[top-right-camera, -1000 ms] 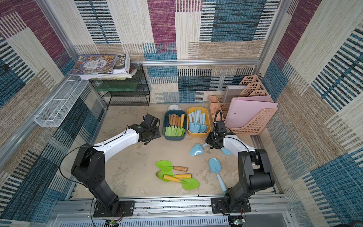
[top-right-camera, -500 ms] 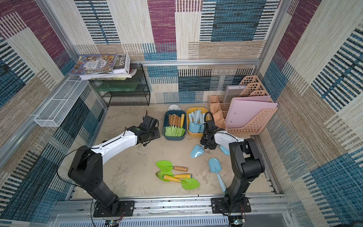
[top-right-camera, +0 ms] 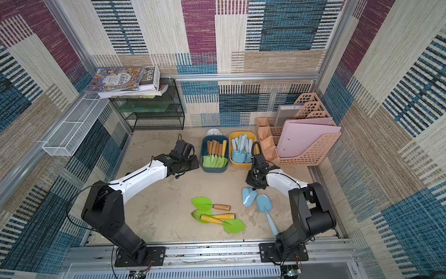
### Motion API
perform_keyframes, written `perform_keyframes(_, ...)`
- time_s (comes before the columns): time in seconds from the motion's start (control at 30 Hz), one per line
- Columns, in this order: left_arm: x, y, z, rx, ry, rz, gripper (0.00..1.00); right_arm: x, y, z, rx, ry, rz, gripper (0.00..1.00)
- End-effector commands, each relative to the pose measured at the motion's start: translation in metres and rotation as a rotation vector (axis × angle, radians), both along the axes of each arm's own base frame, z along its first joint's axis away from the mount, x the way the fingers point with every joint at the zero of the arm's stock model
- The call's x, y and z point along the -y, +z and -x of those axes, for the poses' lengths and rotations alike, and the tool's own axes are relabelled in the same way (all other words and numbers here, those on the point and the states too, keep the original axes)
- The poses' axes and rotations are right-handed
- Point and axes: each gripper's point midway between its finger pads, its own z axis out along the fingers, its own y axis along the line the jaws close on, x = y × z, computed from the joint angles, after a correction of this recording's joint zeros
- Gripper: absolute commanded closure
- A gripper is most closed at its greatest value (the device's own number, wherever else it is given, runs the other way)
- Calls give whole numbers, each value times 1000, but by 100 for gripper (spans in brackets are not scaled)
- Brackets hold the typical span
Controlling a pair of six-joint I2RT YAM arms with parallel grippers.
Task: Sort the small shovels by color and place them into the storage box
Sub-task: Pick up the shovel from the center of the board.
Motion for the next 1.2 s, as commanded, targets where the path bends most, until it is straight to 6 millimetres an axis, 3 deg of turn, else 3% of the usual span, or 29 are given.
perform_keyframes(0.0,28,11,4,13,-140,100,42,-20,31,5,86,161,-109,89)
perform_keyframes(0.27,94,49,14,99,-417,438,33,-89,106,13,299,493,-584,85)
perform_keyframes(0.47,121,66,24,131,-548,572,31,-116,138,17,371,636,-716,84)
perform_keyframes(0.73,145,77,40,167,-656,631,31,-133,140,12,352,690,-720,84)
perform_keyframes(0.97,154,68,38,156,-667,624,33,-153,135,14,327,746,-734,84)
perform_keyframes(1.1,155,64,33,153,-660,614,43,-159,138,15,326,762,-751,84)
perform_keyframes(1.17,156,63,31,150,-658,606,57,-161,135,16,317,771,-745,84)
